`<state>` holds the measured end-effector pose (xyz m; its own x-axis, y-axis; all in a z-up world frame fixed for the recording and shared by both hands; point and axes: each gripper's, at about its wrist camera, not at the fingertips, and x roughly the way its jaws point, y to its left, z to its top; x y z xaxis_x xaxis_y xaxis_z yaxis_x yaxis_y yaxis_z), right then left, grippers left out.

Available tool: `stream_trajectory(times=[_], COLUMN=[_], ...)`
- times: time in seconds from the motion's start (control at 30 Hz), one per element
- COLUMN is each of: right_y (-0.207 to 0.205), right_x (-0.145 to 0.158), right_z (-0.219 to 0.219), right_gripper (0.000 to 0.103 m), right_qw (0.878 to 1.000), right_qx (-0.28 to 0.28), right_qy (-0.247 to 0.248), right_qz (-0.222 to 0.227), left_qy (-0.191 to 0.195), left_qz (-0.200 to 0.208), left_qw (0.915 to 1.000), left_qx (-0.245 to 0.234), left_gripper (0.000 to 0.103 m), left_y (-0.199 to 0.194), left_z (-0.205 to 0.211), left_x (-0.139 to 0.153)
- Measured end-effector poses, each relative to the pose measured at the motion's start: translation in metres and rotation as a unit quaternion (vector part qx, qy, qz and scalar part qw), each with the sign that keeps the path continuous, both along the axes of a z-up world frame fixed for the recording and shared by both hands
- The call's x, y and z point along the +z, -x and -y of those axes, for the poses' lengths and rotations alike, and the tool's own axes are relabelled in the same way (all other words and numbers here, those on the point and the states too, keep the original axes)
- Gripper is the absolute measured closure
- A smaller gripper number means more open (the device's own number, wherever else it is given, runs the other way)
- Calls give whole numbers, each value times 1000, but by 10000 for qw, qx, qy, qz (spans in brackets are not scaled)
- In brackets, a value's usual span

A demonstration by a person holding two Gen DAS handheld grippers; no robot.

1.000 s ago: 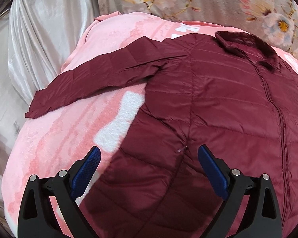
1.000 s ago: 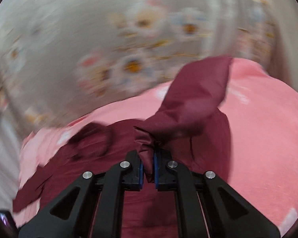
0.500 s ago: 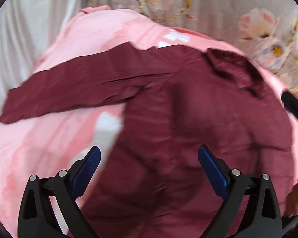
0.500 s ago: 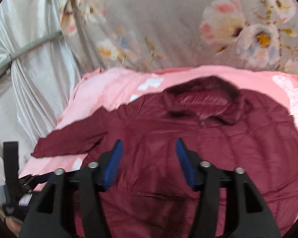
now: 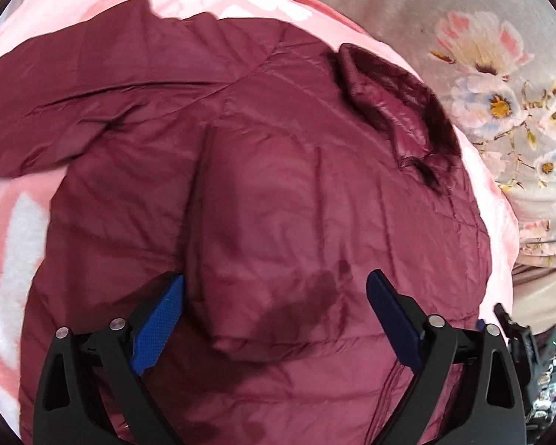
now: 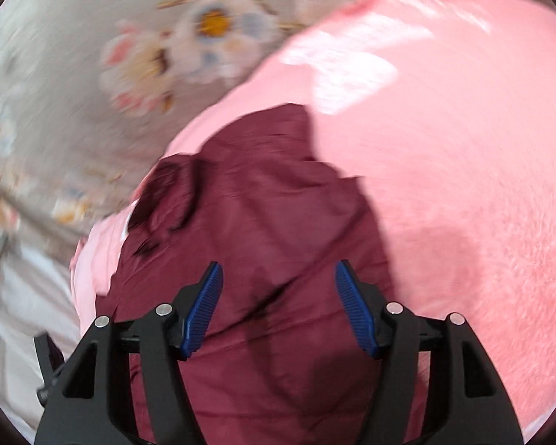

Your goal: Fold large clothes

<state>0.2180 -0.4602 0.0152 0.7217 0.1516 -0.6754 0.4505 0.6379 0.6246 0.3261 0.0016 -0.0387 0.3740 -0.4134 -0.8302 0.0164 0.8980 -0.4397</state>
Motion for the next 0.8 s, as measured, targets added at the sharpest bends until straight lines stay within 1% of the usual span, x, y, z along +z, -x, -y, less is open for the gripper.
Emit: stream_trajectory(times=[0.07,0.1,0.13,0.17,0.23,0.27,0.3,0.33,0.37,0.43,0.47,0.5,0.53,0.6,0.63,0.67,0.73,0.8], right_y=[-5,-8,-13,-17,-28,-33,-36,-35,-32,-22,-21,-22,-26,-33,-37,-38,-43,-42], right_x=[-10,-13,-16,-18,-22,-21,-18,-8,2,24,27,25,18,3,-6,-9,-9,-6], right_z=[12,17,21,24,31,32,33,31,27,14,9,6,3,-1,-3,-5,-10,-13], right_gripper=[42,42,43,48,60,83,100,100,101,102,102,102,102,102,102,102,101,99], right_qw=[9995,9990,9987,9984,9978,9979,9983,9988,9988,9972,9963,9956,9946,9913,9882,9868,9812,9759], right_qx=[-138,-189,-218,-284,-370,-350,-336,-338,-306,-249,-226,-214,-176,-139,-78,-38,59,72], right_qy=[-285,-403,-454,-481,-542,-546,-463,-287,-120,456,642,810,1020,1267,1422,1483,1744,1960], right_qz=[41,102,127,124,100,90,70,196,353,547,530,408,105,-321,-568,-653,-828,-959], left_qy=[-80,-140,-241,-316,-332,-392,-482,-639,-676,-801,-877,-976,-1050,-1206,-1273,-1320,-1445,-1533], left_qz=[32,57,98,142,240,367,487,737,874,1070,1099,1065,994,777,708,736,832,849], left_qw=[9999,9998,9995,9992,9988,9982,9973,9949,9936,9907,9897,9890,9889,9887,9882,9874,9849,9836], left_qx=[-98,-127,-152,-187,-254,-262,-258,-240,-252,-250,-263,-315,-348,-441,-465,-474,-466,-426], left_gripper=[39,47,69,88,99,100,101,101,101,101,101,101,101,100,98,97,95,88], left_y=[-3,-5,-7,-10,-14,-15,-15,-14,-13,-10,-10,-12,-14,-17,-19,-18,-14,-13], left_z=[7,9,12,13,13,13,14,14,13,9,9,11,13,21,24,26,27,25], left_x=[3,4,6,9,14,20,25,35,41,48,47,40,34,14,3,-2,-2,-1])
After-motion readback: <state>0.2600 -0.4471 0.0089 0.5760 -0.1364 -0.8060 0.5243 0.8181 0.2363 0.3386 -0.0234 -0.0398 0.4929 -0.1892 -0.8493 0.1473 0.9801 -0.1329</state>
